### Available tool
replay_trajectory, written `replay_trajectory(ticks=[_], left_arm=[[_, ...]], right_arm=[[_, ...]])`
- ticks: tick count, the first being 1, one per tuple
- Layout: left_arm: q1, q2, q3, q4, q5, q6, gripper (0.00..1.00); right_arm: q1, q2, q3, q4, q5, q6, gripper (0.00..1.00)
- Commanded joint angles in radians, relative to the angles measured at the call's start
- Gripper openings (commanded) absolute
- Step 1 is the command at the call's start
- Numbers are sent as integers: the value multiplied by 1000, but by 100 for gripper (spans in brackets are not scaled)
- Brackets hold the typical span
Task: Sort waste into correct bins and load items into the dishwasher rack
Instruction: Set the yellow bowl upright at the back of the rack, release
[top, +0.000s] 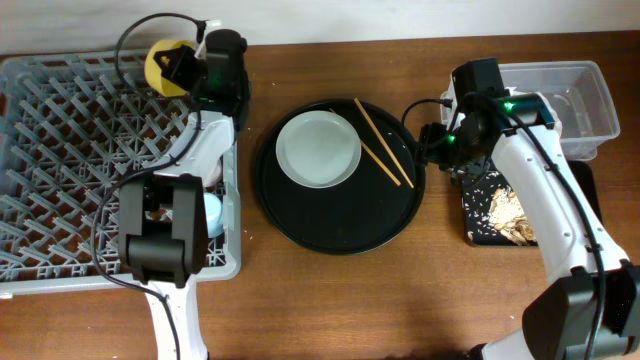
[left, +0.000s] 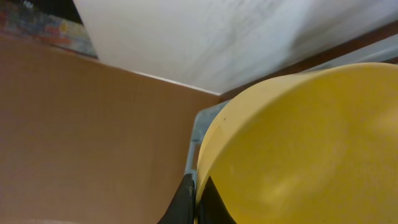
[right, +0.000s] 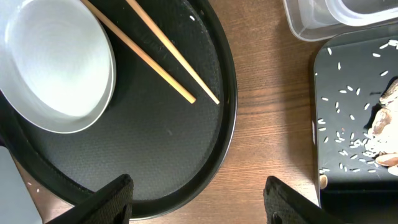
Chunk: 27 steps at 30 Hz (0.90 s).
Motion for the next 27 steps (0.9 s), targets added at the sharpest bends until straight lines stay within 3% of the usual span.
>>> replay_trajectory(ticks=[1, 13, 27], left_arm=[[8, 0, 8, -13, -24, 28, 0], [0, 0, 8, -324, 68, -185, 0], [-44, 0, 8, -374, 108, -168, 0]], right_arm=[[-1, 8, -2, 8, 12, 0, 69], [-1, 8, -3, 8, 12, 0, 71], [-1, 8, -6, 9, 13, 0, 70]])
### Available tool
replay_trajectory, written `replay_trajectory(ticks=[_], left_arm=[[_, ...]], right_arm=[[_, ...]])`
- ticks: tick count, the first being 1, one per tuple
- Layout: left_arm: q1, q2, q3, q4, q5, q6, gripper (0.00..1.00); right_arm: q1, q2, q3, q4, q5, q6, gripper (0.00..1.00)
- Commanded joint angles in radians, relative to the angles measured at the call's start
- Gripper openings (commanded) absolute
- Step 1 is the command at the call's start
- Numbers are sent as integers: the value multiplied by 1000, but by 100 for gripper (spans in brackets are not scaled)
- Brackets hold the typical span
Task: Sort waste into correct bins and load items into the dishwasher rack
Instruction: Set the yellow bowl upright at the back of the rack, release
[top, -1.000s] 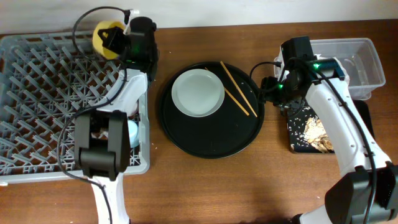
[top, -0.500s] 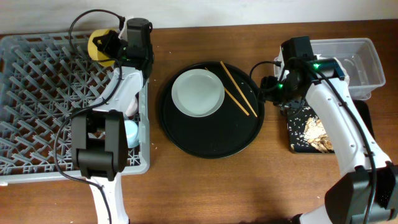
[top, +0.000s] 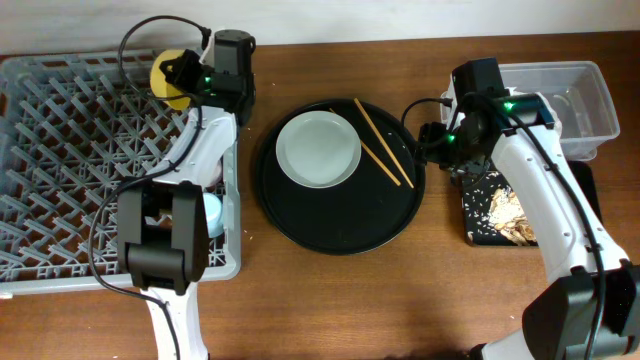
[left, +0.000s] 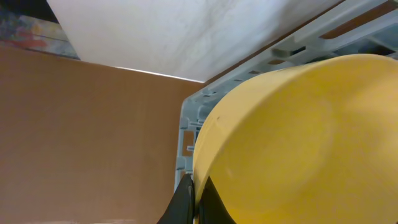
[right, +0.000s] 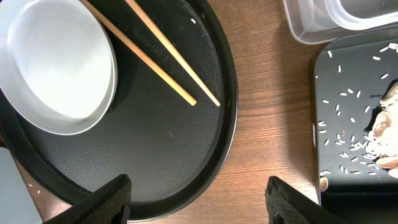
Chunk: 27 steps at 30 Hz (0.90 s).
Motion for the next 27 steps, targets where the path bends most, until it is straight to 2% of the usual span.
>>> replay_trajectory(ticks=[1, 7, 10, 15, 22, 26, 27], left_arm=[[-9, 36, -29, -36, 92, 5, 0], [-12, 36, -29, -43, 92, 5, 0], [-16, 36, -29, -43, 92, 5, 9], [-29, 36, -29, -43, 92, 5, 11], [-71, 36, -29, -43, 86, 5, 27], [-90, 35, -29, -21, -18, 4, 36], [-94, 35, -29, -2, -50, 1, 45]], right_arm=[[-1, 8, -6, 3, 13, 0, 71], [-1, 8, -6, 6, 13, 0, 70], [-1, 8, -6, 7, 13, 0, 71], [-1, 8, -6, 7, 13, 0, 71], [-1, 8, -6, 6, 12, 0, 71], [-1, 8, -6, 7, 13, 0, 70], [-1, 8, -6, 7, 12, 0, 71]])
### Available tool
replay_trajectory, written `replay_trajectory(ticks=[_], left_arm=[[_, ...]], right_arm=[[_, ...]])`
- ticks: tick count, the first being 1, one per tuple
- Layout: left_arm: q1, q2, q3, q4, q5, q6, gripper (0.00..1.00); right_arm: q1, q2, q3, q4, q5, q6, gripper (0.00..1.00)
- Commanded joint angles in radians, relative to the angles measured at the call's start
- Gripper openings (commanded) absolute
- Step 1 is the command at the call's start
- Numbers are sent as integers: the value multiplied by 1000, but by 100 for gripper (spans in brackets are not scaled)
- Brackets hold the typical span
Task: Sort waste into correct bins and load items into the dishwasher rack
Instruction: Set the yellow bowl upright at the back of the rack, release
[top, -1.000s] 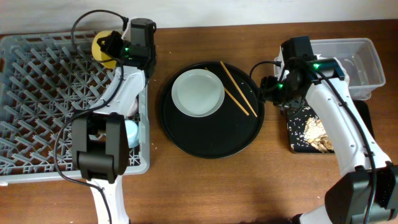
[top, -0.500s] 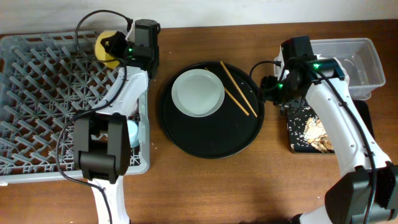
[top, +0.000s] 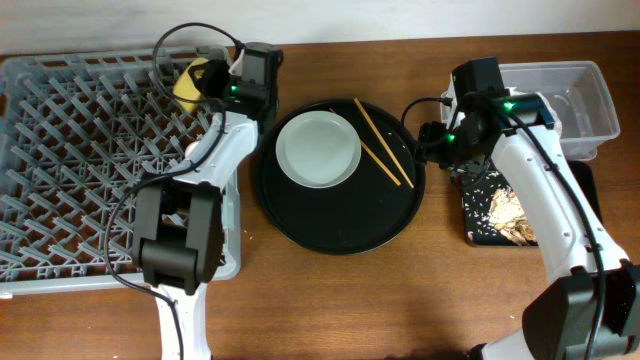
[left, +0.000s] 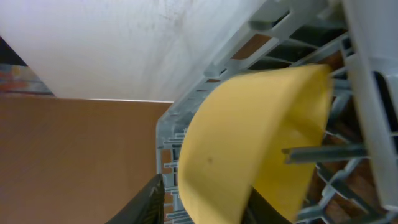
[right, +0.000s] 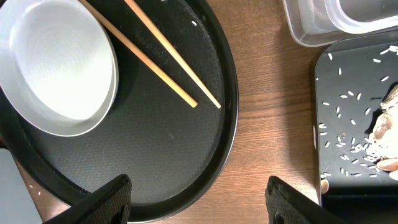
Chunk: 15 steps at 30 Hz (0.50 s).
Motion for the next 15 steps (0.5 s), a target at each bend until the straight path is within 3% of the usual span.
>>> replay_trajectory(ticks=[1, 12, 15], left_arm=[[-18, 17, -12, 57, -125, -7, 48], [-58, 10, -5, 185, -141, -29, 94], [-88, 0, 13, 193, -140, -69, 99]], right_arm=[[-1, 8, -6, 1, 12, 0, 70], [-1, 8, -6, 14, 12, 1, 71], [-1, 8, -6, 16, 12, 1, 71]])
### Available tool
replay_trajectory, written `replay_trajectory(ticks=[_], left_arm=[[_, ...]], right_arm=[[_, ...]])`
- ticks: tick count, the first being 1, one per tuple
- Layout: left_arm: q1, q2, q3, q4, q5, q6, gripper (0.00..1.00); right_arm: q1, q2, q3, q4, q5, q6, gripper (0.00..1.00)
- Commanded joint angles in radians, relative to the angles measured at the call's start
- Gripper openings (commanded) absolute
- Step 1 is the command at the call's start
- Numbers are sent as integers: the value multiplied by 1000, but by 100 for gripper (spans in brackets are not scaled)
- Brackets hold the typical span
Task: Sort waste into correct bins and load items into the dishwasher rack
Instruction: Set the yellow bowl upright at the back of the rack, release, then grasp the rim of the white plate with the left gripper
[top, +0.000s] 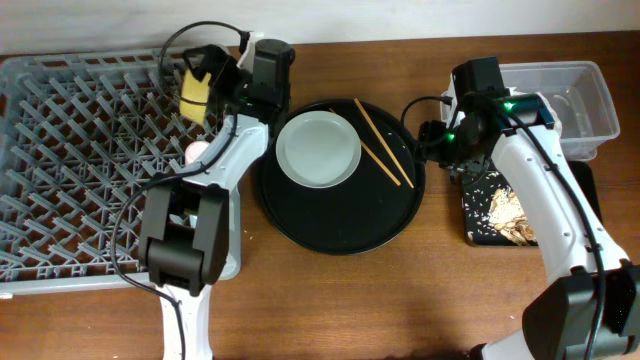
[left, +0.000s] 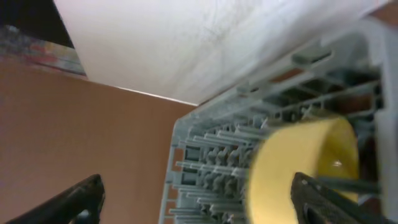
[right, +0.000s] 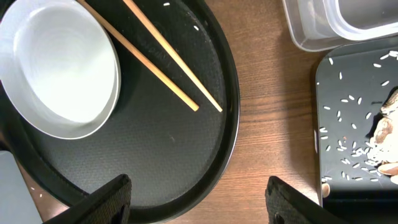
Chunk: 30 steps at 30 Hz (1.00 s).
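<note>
A yellow bowl (top: 194, 93) stands on its edge among the tines at the far right of the grey dishwasher rack (top: 90, 170). It also fills the lower right of the left wrist view as the yellow bowl (left: 298, 163). My left gripper (top: 228, 82) is just right of it, wide open and holding nothing, left gripper (left: 199, 204). A white bowl (top: 318, 148) and two chopsticks (top: 380, 142) lie on the round black tray (top: 340, 225). My right gripper (right: 200, 205) hangs open over the tray's right rim, right gripper (top: 440, 140).
A black bin (top: 505, 210) with rice and food scraps sits to the right of the tray. Behind it stands a clear plastic container (top: 565, 95). A small pale object (top: 197, 152) lies in the rack near its right wall. Bare wood table (top: 400, 300) lies in front.
My left gripper's fingers, close on either side of the yellow bowl's rim before, now stand wide apart and farther from it. The bowl stays upright in the rack. The right arm is unchanged.
My left gripper was shut on the yellow bowl over the rack's far edge. Then it held the bowl lower at that edge. Then bowl and gripper were farther right among the tines, jaws parted. Now the bowl stands alone. The right gripper stayed open over the tray.
</note>
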Motion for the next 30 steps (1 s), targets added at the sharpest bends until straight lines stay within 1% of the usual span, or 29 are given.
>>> replay_trajectory(ticks=[1, 3, 5, 7, 9, 10, 12, 13, 14, 15, 18, 20, 21, 22, 23, 25, 27, 30], left_arm=[[-44, -4, 20, 8, -19, -64, 99], [-59, -4, 20, -6, -4, -97, 99], [-76, -5, 20, -71, 39, -158, 99], [-100, -12, 24, -166, 93, -226, 99], [-119, -32, 39, -302, 188, -320, 99], [-124, -48, 56, -408, 278, -410, 99], [-111, -80, 99, -600, 552, -591, 99], [-98, -90, 113, -653, 676, -640, 99], [-83, -98, 126, -696, 811, -673, 99], [-66, -104, 136, -736, 954, -679, 99], [-36, -113, 143, -826, 1180, -697, 99], [-25, -113, 143, -873, 1239, -744, 98], [-18, -113, 143, -912, 1271, -785, 93], [-11, -113, 143, -937, 1286, -816, 91], [-6, -113, 143, -957, 1289, -851, 82], [3, -113, 142, -990, 1289, -963, 73], [5, -111, 141, -1004, 1288, -1055, 73], [-2, -104, 138, -1004, 1269, -1061, 73]], right_arm=[[-1, 8, -6, 3, 12, 1, 71], [-1, 8, -6, 3, 12, 1, 71], [-1, 8, -6, 2, 12, 1, 71], [-1, 8, -6, 2, 12, 1, 71], [-1, 8, -6, 2, 12, 1, 71], [-1, 8, -6, 2, 13, 1, 71], [-1, 8, -6, 2, 12, 1, 71], [-1, 8, -6, 2, 12, 1, 71], [-1, 8, -6, 0, 12, 1, 71], [-1, 8, -6, -1, 12, 1, 71], [-1, 8, -6, -2, 12, 0, 71], [-1, 8, -6, -2, 13, 0, 71], [-1, 8, -6, -2, 12, 0, 71], [-1, 8, -6, -2, 12, 0, 71], [-1, 8, -6, -1, 12, 0, 71], [-1, 8, -6, -1, 13, 0, 71], [-1, 8, -6, -1, 12, 0, 72], [-1, 8, -6, -1, 12, 1, 72]])
